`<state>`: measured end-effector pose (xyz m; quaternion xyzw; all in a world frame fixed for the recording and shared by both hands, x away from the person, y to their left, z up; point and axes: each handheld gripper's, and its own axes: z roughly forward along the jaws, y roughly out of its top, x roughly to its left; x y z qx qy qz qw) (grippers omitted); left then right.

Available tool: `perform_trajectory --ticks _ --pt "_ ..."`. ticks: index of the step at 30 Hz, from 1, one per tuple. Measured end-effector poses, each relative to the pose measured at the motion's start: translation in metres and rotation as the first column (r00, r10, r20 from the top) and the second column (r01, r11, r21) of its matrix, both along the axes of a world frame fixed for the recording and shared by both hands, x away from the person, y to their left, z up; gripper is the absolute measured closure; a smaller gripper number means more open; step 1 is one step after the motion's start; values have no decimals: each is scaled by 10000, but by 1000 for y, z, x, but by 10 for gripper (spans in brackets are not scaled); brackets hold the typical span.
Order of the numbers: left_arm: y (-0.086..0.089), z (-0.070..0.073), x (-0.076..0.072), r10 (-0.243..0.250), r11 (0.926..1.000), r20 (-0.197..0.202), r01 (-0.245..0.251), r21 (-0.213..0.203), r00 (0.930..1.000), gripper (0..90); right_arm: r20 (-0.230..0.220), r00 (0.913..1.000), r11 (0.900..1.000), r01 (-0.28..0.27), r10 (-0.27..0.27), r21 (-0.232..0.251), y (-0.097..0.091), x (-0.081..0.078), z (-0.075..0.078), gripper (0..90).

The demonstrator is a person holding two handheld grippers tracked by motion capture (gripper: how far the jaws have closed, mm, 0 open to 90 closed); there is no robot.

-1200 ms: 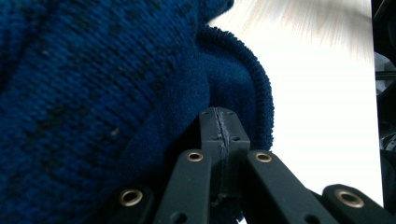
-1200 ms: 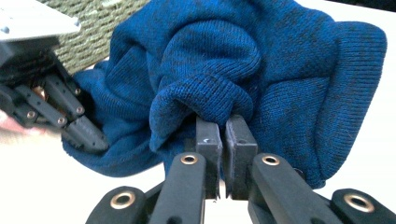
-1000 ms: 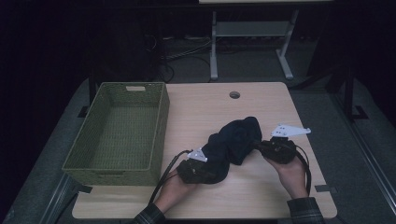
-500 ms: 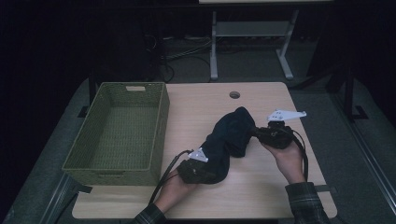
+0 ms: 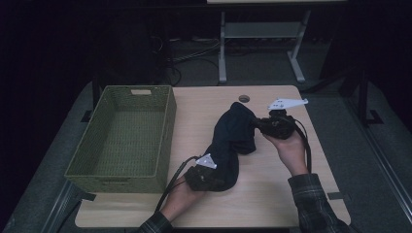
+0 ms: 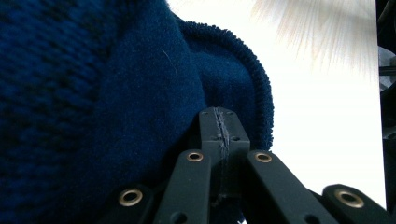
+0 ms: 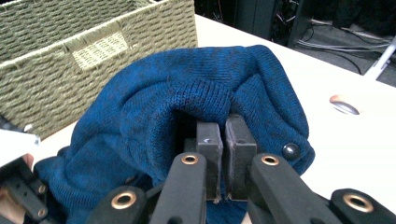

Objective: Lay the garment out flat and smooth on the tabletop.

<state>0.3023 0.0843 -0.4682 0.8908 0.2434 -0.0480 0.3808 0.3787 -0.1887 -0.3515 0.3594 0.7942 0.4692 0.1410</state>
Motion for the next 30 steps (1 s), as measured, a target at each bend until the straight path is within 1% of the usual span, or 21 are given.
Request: perform_trajectory --ticks 2,11,12,14,17,18,19,21,22,23,26,27,28,30 --pt "0 0 0 -10 10000 -14 10 6 10000 898 65 10000 10000 6 -6 -70 5 5 3 868" --pt "0 0 1 -65 10000 -46 65 25 10000 898 71 10000 9998 59 -58 -213 25 33 12 868" --pt "0 0 1 -51 10000 -29 50 -9 10000 898 -15 10000 9997 60 -60 -222 27 37 12 868" --pt "0 0 1 -40 10000 -58 40 -26 10000 898 -1 9999 9994 113 -113 -317 31 45 13 869" --pt "0 0 1 -44 10000 -55 44 -21 10000 898 -99 9999 9990 106 -111 -425 38 56 15 870" --pt "0 0 1 -44 10000 -55 44 -21 10000 898 -56 9999 9989 128 -131 -441 41 59 15 870" --pt "0 0 1 -52 10000 -79 52 -29 10000 898 -170 9998 9990 93 -100 -434 44 64 16 870" --pt "0 0 2 -65 10000 -106 65 -34 9999 898 -171 9998 9987 115 -124 -487 50 70 18 870" --pt "0 0 2 -65 10000 -106 65 -34 9999 898 -171 9998 9987 115 -124 -487 50 70 18 870" --pt "0 0 2 -69 10000 -102 68 -34 9999 898 -168 9998 9985 100 -109 -533 57 76 19 870" --pt "0 0 2 -52 10000 -136 51 -47 9999 899 -144 9998 9979 119 -128 -638 68 84 20 870" --pt "0 0 2 -61 10000 -150 60 -38 9999 899 -201 9997 9975 104 -118 -701 72 88 20 870" --pt "0 0 2 -61 10000 -151 61 -38 9999 899 -211 9997 9962 110 -129 -864 78 92 20 870" --pt "0 0 2 -67 10000 -152 67 -7 9999 898 -250 9995 9948 171 -198 -1008 86 97 19 870"
